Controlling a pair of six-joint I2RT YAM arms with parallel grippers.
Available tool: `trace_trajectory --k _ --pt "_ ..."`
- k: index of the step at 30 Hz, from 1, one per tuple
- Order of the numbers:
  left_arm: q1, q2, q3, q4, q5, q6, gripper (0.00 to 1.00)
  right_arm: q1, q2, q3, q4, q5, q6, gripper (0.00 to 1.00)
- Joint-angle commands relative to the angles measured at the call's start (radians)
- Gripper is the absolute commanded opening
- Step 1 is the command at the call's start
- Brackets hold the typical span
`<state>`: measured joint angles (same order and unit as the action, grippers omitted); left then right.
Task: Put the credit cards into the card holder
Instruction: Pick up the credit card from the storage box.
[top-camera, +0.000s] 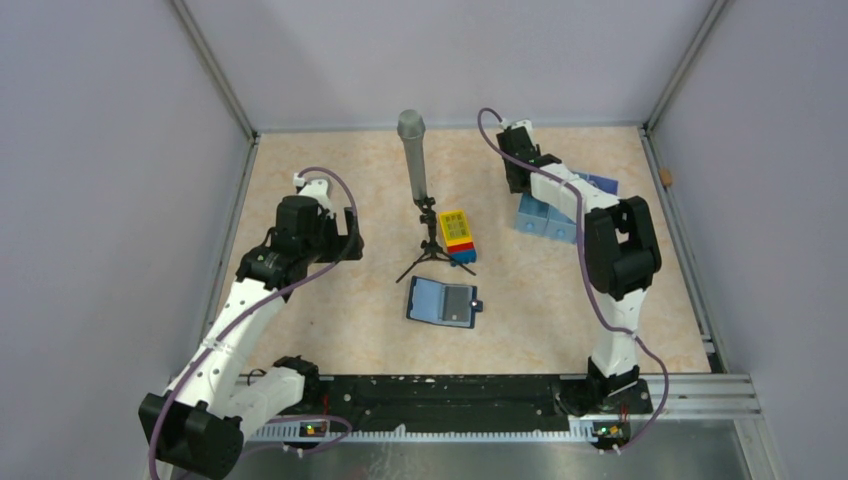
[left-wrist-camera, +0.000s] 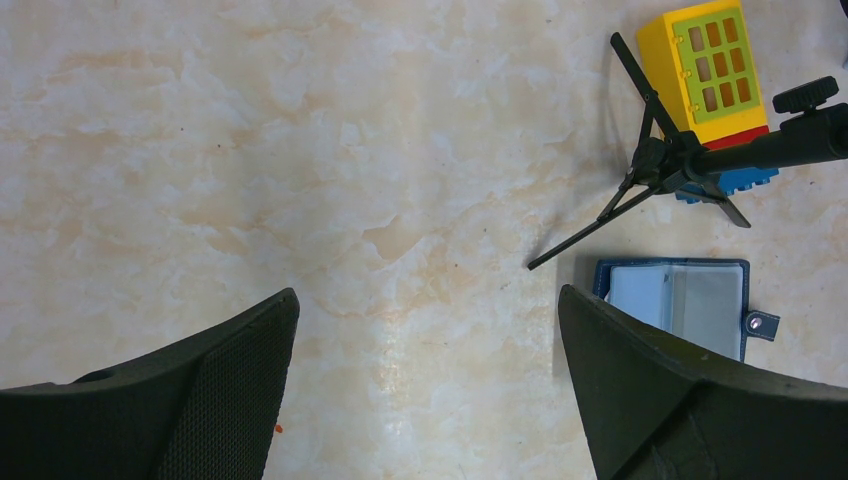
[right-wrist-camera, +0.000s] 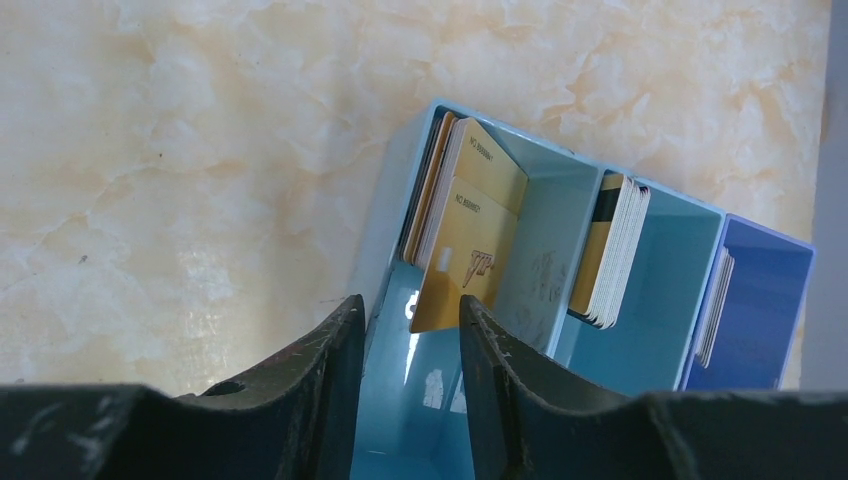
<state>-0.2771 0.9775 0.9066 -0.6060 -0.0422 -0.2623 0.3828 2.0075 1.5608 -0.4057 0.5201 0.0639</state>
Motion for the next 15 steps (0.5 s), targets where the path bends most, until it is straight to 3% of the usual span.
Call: trace_trajectory --k 1,15 --pt "0.004 -0.019 -0.009 0.029 0.001 0.005 0.99 0.000 -0.064 0.038 0.019 0.036 0.001 0.38" --pt "0.004 -0.019 -0.011 0.029 0.004 0.003 0.99 0.001 -0.114 0.023 0.032 0.018 0.016 0.36"
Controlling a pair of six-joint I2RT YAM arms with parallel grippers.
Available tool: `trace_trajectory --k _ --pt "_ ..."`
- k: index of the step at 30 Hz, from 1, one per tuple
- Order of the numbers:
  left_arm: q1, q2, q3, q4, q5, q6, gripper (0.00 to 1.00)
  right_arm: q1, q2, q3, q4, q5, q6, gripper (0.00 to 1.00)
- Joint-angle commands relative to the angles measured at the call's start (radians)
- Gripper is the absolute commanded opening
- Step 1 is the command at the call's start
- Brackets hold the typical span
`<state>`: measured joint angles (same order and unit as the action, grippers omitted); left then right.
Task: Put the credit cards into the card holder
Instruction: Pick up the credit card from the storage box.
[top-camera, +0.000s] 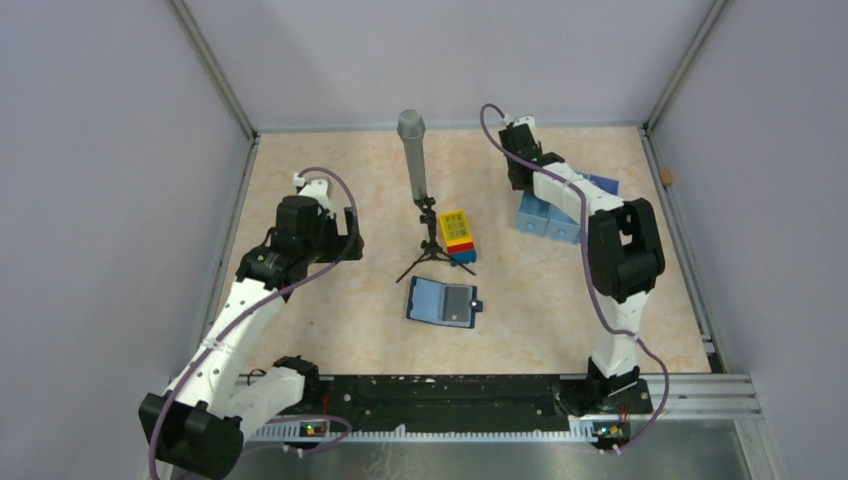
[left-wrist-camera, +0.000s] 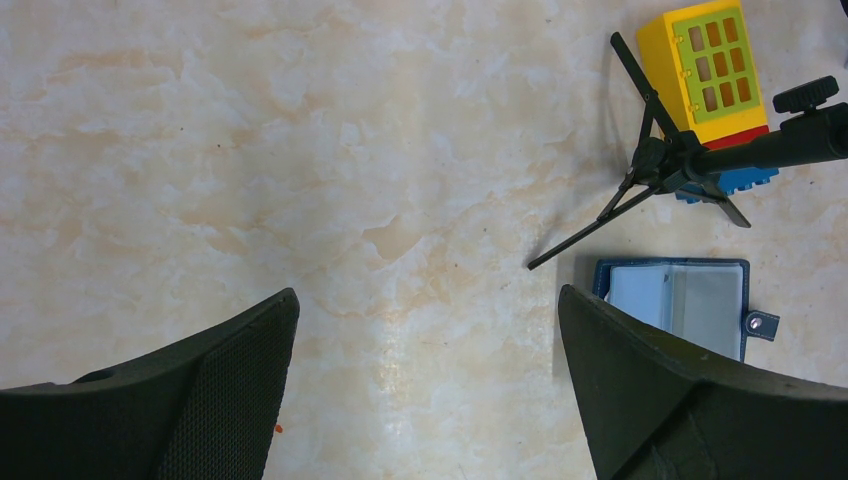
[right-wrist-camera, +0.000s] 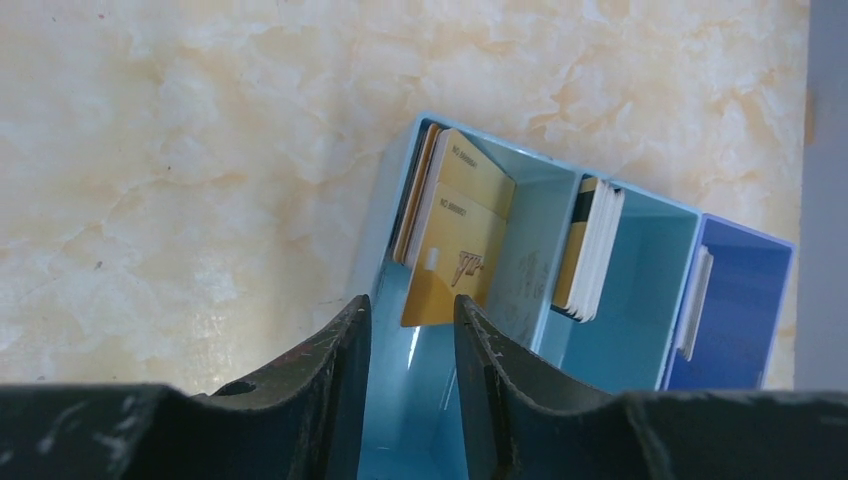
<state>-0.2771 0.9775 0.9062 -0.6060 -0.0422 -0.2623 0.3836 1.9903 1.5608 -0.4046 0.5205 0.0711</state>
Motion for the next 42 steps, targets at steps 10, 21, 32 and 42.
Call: trace_trajectory --k 10,21,32,42 --pt "0.004 -0.020 -0.011 0.030 0.006 0.003 0.99 0.000 -0.057 0.037 0.007 0.035 0.005 0.35" --pt "0.004 -0.025 -0.012 0.031 0.005 0.003 0.99 0.000 -0.007 0.062 -0.015 0.032 0.002 0.33" --pt "0.004 -0.027 -0.013 0.031 0.005 0.003 0.99 0.000 0.024 0.074 -0.029 0.068 0.000 0.28" --pt "0.004 -0.027 -0.015 0.031 0.005 0.003 0.99 0.000 0.005 0.071 -0.020 0.088 -0.007 0.14"
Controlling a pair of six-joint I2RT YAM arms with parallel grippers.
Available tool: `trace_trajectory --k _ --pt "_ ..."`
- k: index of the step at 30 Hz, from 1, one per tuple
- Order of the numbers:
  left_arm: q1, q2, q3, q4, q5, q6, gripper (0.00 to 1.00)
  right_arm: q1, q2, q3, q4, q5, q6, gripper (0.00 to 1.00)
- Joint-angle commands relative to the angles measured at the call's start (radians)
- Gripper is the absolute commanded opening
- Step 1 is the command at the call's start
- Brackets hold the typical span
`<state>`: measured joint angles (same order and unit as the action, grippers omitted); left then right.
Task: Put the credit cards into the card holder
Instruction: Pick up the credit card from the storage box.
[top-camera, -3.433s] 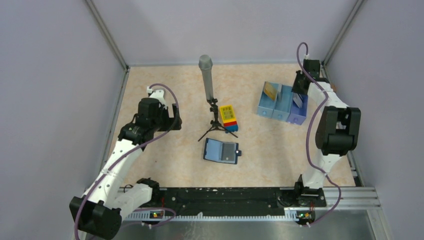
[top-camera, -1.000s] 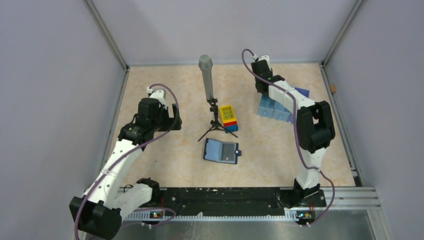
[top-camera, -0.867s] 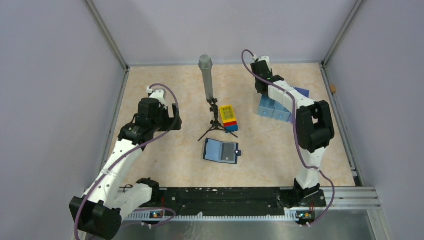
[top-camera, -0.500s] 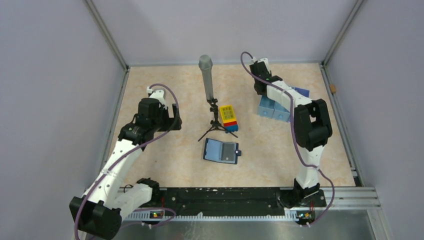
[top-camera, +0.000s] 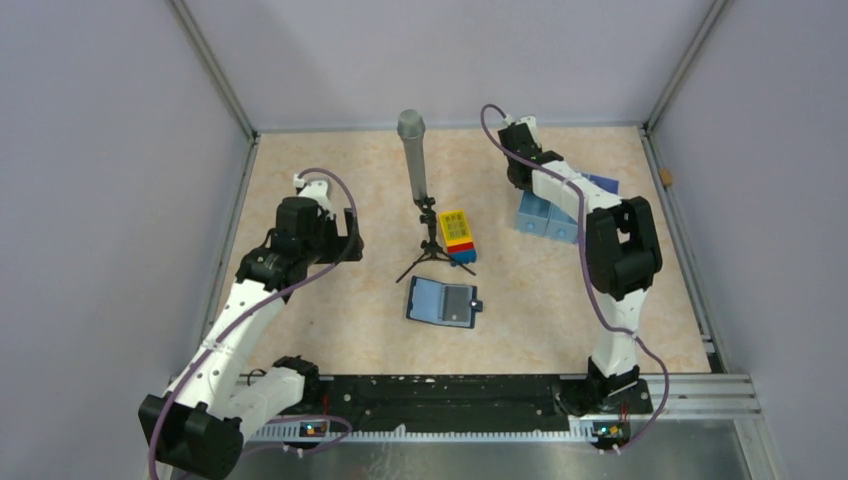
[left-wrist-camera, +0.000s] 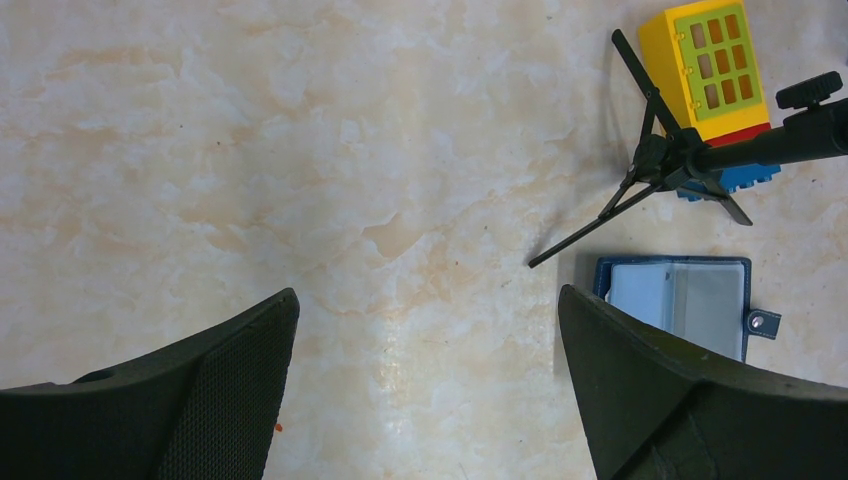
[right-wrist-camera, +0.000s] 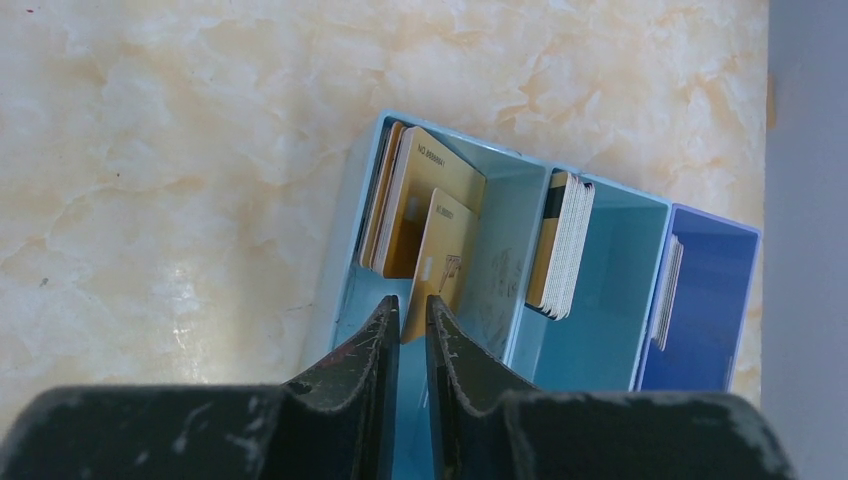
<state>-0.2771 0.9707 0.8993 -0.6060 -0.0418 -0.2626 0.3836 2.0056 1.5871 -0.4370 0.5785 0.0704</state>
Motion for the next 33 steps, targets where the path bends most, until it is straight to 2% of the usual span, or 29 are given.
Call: trace_trajectory --k 1,12,19,23,26,33 --pt "0.004 -0.020 -0.008 0.031 0.005 0.003 0.99 0.000 -0.006 0.045 0.011 0.038 -0.006 0.14" --pt "0.004 -0.019 -0.008 0.031 0.006 0.003 0.99 0.000 0.030 0.048 0.000 0.166 0.008 0.13" --pt "0.004 -0.022 -0.009 0.031 0.005 0.003 0.99 0.000 0.059 0.032 0.052 0.188 -0.001 0.12" --pt "0.005 -0.026 -0.011 0.031 0.004 0.002 0.99 -0.003 0.063 0.017 0.070 0.194 0.004 0.08" --pt "0.004 -0.027 -0.011 0.031 0.005 0.002 0.99 -0.001 0.024 -0.008 0.095 0.189 0.011 0.00" --pt "0.004 -0.040 -0.014 0.033 0.009 0.004 0.99 0.001 -0.188 -0.024 0.092 0.073 0.017 0.00"
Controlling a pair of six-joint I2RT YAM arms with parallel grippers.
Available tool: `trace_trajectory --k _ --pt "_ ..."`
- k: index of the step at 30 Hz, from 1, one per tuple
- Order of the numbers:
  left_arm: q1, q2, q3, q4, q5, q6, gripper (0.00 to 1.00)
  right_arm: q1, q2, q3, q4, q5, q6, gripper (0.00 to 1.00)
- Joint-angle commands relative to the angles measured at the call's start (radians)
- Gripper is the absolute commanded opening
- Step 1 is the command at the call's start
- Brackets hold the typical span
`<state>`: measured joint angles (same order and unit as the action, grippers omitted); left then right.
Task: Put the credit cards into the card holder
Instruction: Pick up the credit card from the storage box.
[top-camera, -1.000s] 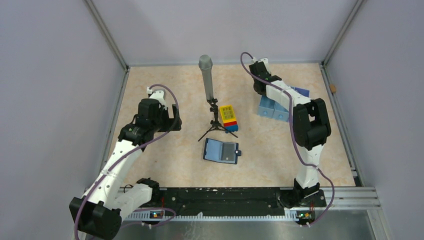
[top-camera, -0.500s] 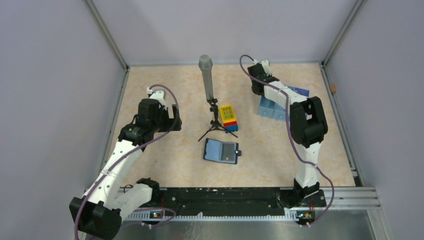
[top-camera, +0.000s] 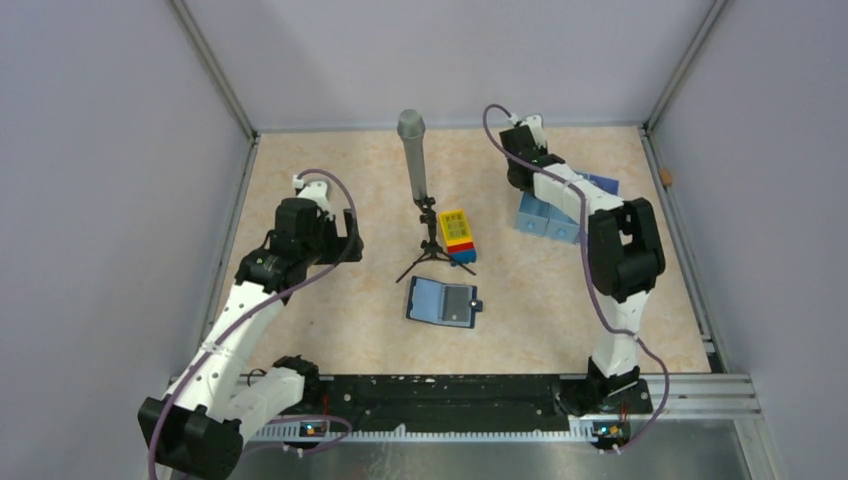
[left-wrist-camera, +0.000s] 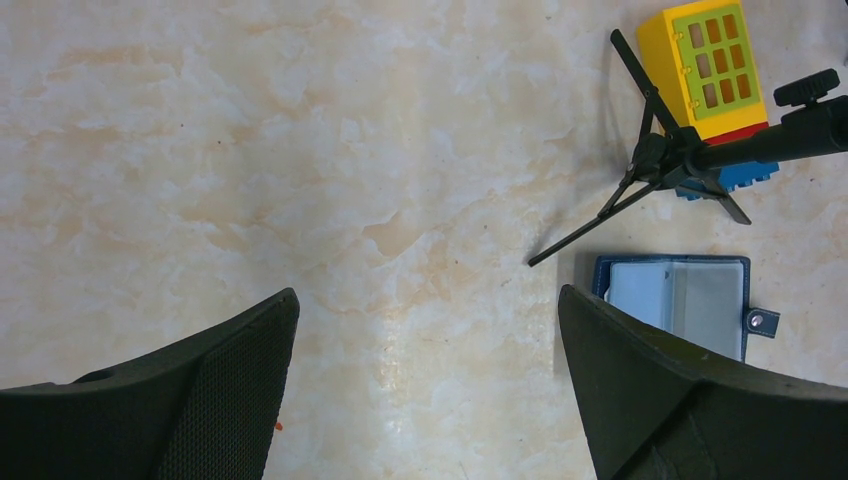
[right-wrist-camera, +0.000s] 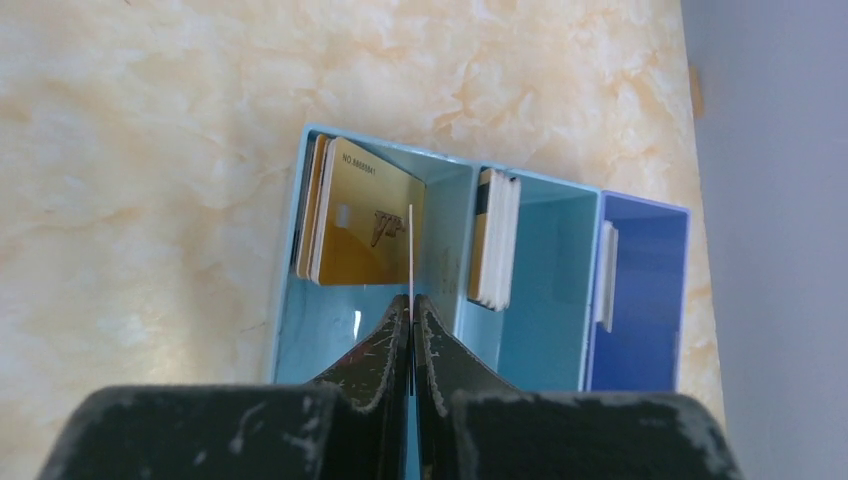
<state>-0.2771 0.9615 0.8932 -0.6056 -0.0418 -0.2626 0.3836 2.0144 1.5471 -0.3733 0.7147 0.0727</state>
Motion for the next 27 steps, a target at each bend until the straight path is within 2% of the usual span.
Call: trace_trajectory --k 1,5,8,13,17,20,24,27 --pt "0.004 -0.035 -0.009 0.034 0.010 0.005 0.99 0.002 -0.233 0.019 0.010 -0.086 0.022 0.00" --pt "0.004 -0.055 -0.019 0.042 0.034 0.021 0.99 0.001 -0.380 -0.007 -0.092 -0.212 0.054 0.00" --pt "0.004 -0.075 -0.033 0.064 0.144 0.061 0.99 0.002 -0.501 -0.073 -0.163 -0.386 0.079 0.00" --pt "0.003 -0.106 -0.056 0.094 0.258 0.062 0.99 0.001 -0.714 -0.251 -0.227 -0.743 0.104 0.00" --pt "0.003 -0.110 -0.064 0.118 0.395 -0.024 0.99 0.002 -0.800 -0.386 -0.258 -1.041 0.136 0.00" --pt "0.003 -0.106 -0.124 0.193 0.503 -0.152 0.99 0.004 -0.842 -0.528 -0.172 -1.233 0.190 0.00" --pt "0.002 -0.063 -0.301 0.441 0.640 -0.339 0.97 0.017 -0.849 -0.702 -0.009 -1.382 0.292 0.00" --pt "-0.001 0.009 -0.392 0.565 0.710 -0.423 0.94 0.042 -0.823 -0.789 0.145 -1.462 0.372 0.00"
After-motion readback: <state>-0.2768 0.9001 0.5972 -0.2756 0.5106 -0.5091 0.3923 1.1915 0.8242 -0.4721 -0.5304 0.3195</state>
